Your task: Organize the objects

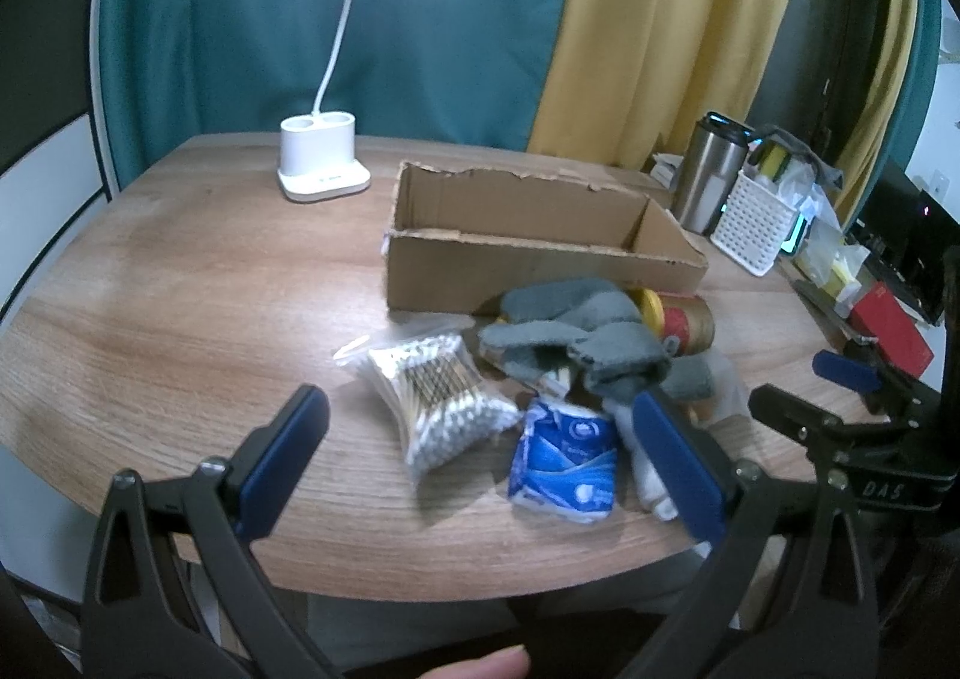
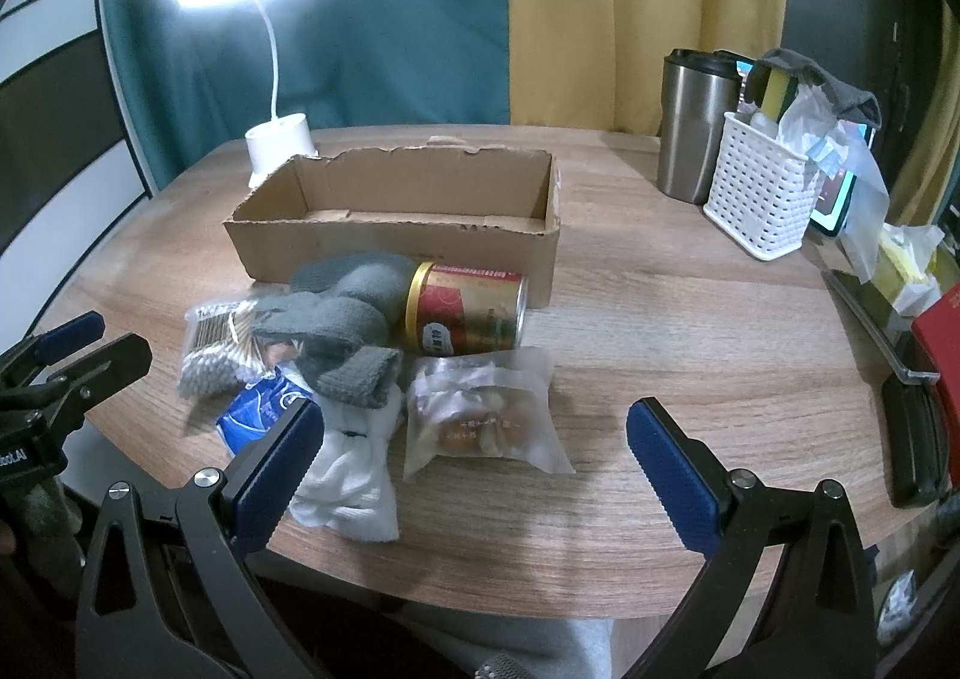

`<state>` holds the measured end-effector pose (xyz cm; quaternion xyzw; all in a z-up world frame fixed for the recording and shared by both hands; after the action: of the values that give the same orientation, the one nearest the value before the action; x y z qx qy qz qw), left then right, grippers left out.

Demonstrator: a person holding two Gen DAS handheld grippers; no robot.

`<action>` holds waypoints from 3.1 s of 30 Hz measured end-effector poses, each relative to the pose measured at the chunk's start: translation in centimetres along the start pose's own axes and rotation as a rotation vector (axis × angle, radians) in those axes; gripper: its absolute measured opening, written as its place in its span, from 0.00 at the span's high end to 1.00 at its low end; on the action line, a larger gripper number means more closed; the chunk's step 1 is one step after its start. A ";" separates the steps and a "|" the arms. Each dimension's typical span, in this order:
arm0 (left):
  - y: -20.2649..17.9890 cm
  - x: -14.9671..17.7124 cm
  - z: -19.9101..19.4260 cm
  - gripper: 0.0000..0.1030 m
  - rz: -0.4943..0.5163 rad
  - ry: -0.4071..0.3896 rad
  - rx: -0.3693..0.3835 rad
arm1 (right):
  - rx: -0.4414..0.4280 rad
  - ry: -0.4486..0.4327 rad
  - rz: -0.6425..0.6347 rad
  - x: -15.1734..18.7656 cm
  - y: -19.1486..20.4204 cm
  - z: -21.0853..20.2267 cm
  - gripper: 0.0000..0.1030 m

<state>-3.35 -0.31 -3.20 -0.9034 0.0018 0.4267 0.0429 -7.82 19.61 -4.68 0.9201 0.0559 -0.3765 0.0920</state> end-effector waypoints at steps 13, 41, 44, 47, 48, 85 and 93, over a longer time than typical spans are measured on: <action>0.2 0.0 0.8 0.01 -0.004 0.020 -0.009 | -0.007 0.018 0.009 0.3 -0.5 0.9 0.01; 2.4 0.2 7.9 0.01 -0.034 0.110 -0.093 | 0.016 0.110 0.017 1.0 -2.2 5.9 0.01; 2.5 0.2 8.6 0.01 -0.016 0.127 -0.101 | 0.006 0.117 0.022 0.8 -2.2 6.3 0.01; 2.5 0.3 9.3 0.01 -0.003 0.152 -0.086 | 0.001 0.118 0.007 0.7 -2.0 6.8 0.01; 2.5 0.3 9.5 0.01 -0.001 0.159 -0.081 | -0.002 0.119 0.005 0.8 -1.9 6.9 0.01; 1.8 1.0 8.9 0.50 0.043 0.177 -0.030 | 0.010 0.055 0.028 0.3 -3.5 4.5 0.38; 1.8 0.4 7.8 0.51 0.032 0.153 -0.025 | 0.013 0.036 0.030 -0.2 -3.5 3.7 0.38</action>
<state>-9.15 -1.46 -8.58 -0.9337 0.0140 0.3570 0.0247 -11.04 22.24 -7.57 0.9281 0.0411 -0.3588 0.0906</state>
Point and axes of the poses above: each gripper's, at about its wrist camera, not at the fingertips, and z roughly the way its jaws point, y to its left, x to its underside, the point moved 4 cm from there along z, roughly the way its jaws point, and after that the axes turned 7 degrees about z, right-handed, at the moved point
